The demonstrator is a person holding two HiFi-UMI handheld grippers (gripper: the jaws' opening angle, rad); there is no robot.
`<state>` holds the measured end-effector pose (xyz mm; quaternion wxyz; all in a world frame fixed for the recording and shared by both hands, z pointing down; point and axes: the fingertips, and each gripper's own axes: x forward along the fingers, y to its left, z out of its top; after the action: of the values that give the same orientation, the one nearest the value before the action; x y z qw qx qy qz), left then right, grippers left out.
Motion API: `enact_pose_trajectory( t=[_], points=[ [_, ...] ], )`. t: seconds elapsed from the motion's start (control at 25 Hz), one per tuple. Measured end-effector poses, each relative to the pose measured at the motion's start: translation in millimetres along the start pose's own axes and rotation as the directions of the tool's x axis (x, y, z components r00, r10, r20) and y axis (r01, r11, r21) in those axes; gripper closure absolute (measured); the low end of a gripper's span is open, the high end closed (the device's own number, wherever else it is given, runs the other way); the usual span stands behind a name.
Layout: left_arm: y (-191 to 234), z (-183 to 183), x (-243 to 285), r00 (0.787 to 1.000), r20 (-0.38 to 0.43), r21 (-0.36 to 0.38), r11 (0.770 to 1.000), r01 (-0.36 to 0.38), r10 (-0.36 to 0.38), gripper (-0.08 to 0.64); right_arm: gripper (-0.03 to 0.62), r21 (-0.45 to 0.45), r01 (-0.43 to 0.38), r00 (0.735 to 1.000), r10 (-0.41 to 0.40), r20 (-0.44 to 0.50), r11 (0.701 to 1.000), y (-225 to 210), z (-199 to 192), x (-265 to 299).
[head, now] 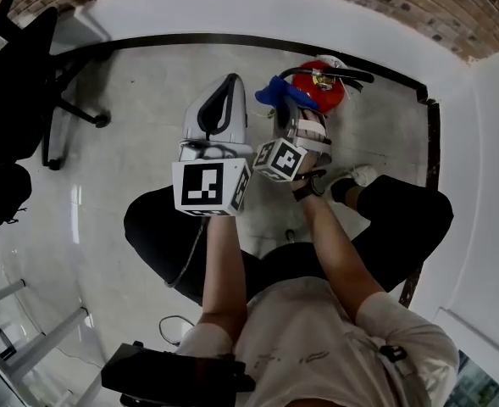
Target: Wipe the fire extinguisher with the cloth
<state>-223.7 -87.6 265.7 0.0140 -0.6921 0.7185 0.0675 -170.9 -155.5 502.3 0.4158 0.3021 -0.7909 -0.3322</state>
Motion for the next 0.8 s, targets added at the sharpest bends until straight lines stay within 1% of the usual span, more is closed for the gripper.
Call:
enact_pose_trajectory(
  t=[0.04, 0.12, 0.2, 0.28, 0.4, 0.56, 0.6, 0.68, 0.72, 0.76, 0.8],
  points=[
    [5, -6, 6, 1.0, -0.012, -0.001, 1.0, 0.002, -0.002, 0.558, 0.527, -0.013, -0.02, 1.0, 0.02, -0.018, 1.0, 17, -7, 8],
    [15, -22, 18, 0.999, -0.044, -0.005, 1.0, -0.001, 0.0, 0.558, 0.528, 0.022, -0.108, 0.991, 0.11, -0.074, 0.994, 56, -33, 27],
    [26, -38, 27, 0.997, -0.076, -0.009, 1.0, -0.012, 0.011, 0.558, 0.528, 0.065, -0.16, 0.977, 0.167, -0.129, 0.985, 92, -62, 43],
    [35, -55, 31, 0.995, -0.103, -0.008, 1.0, -0.02, 0.019, 0.558, 0.528, 0.128, -0.171, 0.968, 0.191, -0.164, 0.977, 121, -84, 62],
    [45, -82, 34, 0.988, -0.154, -0.005, 1.0, -0.022, 0.021, 0.558, 0.528, 0.227, -0.176, 0.951, 0.225, -0.211, 0.958, 160, -107, 88],
    [50, -111, 39, 0.976, -0.217, -0.005, 1.0, -0.019, 0.018, 0.558, 0.529, 0.271, -0.157, 0.936, 0.231, -0.266, 0.95, 199, -125, 113],
    [51, -115, 41, 0.974, -0.227, -0.005, 1.0, -0.019, 0.017, 0.558, 0.529, 0.313, -0.171, 0.92, 0.265, -0.287, 0.934, 210, -132, 119],
    [51, -123, 43, 0.97, -0.242, -0.007, 1.0, -0.014, 0.012, 0.558, 0.532, 0.425, -0.208, 0.87, 0.365, -0.331, 0.881, 234, -152, 126],
    [51, -126, 44, 0.969, -0.248, -0.004, 1.0, -0.012, 0.01, 0.558, 0.532, 0.446, -0.223, 0.852, 0.396, -0.342, 0.867, 244, -160, 129],
    [52, -127, 44, 0.967, -0.253, 0.003, 1.0, -0.011, 0.012, 0.558, 0.532, 0.443, -0.236, 0.845, 0.407, -0.346, 0.865, 252, -166, 131],
    [53, -128, 46, 0.967, -0.256, 0.009, 1.0, -0.011, 0.013, 0.558, 0.534, 0.432, -0.24, 0.847, 0.405, -0.345, 0.87, 257, -169, 133]
  ],
)
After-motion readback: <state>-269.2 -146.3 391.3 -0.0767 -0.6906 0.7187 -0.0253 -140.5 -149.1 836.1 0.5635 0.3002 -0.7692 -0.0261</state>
